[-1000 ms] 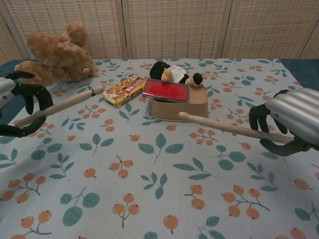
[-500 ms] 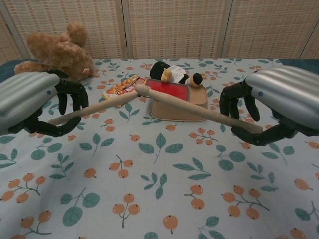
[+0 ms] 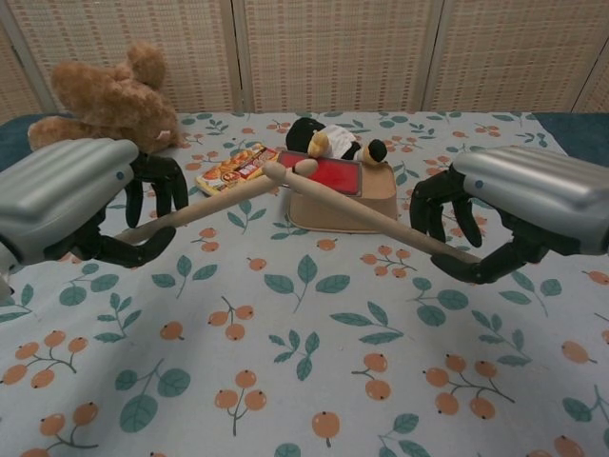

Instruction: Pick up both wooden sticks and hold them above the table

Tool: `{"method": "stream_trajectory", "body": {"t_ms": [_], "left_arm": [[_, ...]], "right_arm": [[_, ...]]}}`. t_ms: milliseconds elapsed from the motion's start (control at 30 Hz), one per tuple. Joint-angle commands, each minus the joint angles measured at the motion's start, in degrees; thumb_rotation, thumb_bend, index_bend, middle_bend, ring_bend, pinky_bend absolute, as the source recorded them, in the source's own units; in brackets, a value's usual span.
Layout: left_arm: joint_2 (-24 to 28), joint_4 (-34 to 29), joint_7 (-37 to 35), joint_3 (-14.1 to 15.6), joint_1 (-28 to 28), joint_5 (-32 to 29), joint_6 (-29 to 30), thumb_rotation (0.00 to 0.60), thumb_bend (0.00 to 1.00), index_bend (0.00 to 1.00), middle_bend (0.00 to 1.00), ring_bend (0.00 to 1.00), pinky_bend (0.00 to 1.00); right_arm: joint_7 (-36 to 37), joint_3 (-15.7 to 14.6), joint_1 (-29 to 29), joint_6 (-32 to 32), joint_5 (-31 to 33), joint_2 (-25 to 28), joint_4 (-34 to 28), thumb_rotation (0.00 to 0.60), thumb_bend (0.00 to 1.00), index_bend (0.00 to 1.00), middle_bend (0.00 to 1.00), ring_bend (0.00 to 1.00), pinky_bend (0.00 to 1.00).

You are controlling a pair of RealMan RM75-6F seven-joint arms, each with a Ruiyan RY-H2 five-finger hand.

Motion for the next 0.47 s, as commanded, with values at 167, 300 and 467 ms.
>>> {"method": "stream_trajectory", "body": {"t_ms": [167,300,467], "left_arm": [[-1.2,0.1,0.7,-0.3,0.2,0.2,1.3,0.6,0.58,0.86,0.92,0.56,0.17],[-1.6,0.1,0.9,-0.3,0.3,0.5,1.9,0.6,0.58,0.86,0.92,0.56,0.17],[-1.4,0.0,0.9,0.0,0.5,0.7,2.2,0.6,0.58,0.86,0.92,0.56,0.17]], "right_arm": [[4.8,0.8,3.0,-5.8,2.3,2.1,-0.4,0.6,0.42,0.99,0.91,0.6,0.25],[6.0,0.9,3.6,-6.3,2.2,2.1,-0.1,0.6,0.43,0.99,0.91,0.6,0.25],[5.9,0.8,3.5,-5.1,1.9,1.4,0.6,0.6,0.43,0.99,0.91,0.6,0.25]]}}
